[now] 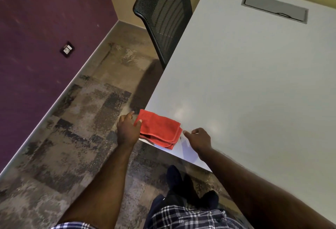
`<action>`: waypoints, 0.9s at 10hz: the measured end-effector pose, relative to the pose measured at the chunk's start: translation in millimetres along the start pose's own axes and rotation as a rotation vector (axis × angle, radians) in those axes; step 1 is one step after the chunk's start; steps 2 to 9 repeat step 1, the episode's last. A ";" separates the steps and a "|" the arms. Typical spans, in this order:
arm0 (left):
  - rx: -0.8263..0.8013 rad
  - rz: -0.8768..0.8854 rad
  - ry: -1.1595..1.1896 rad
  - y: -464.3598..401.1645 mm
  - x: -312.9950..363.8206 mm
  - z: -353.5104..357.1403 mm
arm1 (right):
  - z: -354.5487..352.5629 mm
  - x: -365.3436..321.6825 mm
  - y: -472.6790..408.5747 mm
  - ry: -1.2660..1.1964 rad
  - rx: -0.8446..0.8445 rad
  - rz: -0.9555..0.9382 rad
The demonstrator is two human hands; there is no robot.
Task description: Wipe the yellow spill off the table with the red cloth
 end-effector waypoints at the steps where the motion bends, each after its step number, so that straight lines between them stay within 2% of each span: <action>1: 0.022 0.174 -0.062 12.2 29.5 1.1 | -35.6 12.3 5.7 0.096 0.050 -0.111; 9: 0.022 0.174 -0.062 12.2 29.5 1.1 | -35.6 12.3 5.7 0.096 0.050 -0.111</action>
Point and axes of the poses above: each hand's wrist, its own y-axis away from the middle knuckle, its own z-axis out of the palm, x = y × z, the point moved 2 cm from there along -y, towards the middle knuckle, and after that the axes turned 9 degrees about z, right-handed, at the moved point
